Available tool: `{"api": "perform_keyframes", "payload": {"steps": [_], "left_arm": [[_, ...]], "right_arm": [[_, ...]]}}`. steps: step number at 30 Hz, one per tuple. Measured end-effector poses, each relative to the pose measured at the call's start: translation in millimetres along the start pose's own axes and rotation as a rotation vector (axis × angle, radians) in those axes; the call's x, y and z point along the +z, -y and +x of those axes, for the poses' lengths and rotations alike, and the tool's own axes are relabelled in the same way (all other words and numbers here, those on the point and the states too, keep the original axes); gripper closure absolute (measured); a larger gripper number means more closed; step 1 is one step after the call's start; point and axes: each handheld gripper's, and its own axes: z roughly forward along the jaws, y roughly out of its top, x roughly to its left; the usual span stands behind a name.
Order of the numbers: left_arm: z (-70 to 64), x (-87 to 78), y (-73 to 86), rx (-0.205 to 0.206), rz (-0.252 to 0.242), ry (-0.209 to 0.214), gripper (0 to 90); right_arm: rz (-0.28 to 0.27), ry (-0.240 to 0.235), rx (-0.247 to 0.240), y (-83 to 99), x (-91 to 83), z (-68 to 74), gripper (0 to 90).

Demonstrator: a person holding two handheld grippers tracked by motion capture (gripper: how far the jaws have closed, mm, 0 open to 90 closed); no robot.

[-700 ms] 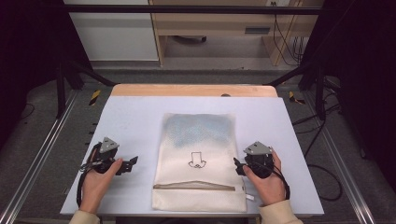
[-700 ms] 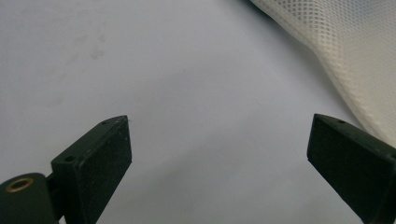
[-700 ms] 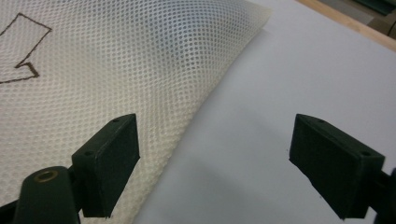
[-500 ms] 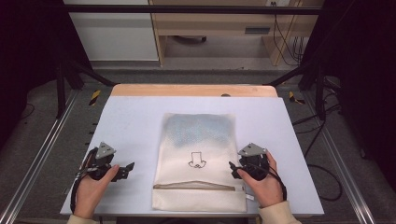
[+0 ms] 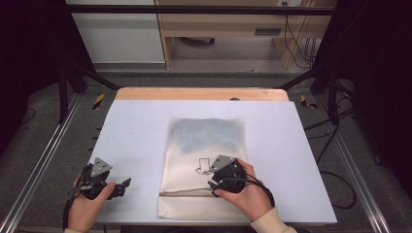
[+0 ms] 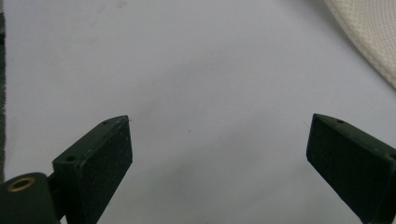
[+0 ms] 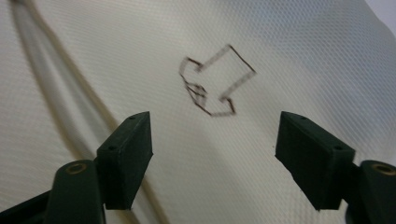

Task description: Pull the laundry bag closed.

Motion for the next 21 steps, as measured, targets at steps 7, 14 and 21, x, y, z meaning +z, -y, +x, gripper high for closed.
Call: {"api": "perform_keyframes", "payload": {"steps": [7, 14, 21], "left_arm": [[9.3, 0.9, -1.2, -0.026, -0.01, -0.016, 7.6], [15.2, 2.2, -1.3, -0.044, -0.024, -0.018, 7.8], [16.1, 0.6, -1.9, -0.063, -0.04, -0.013, 7.9]], "right_arm": [[0.045, -0.155, -0.105, -42.7, 11.9, 27.0, 44.1], [0.114, -0.212, -0.198, -70.5, 23.1, 42.0, 51.2], [0.137, -0.256, -0.258, -88.2, 26.5, 51.7, 60.2]]}}
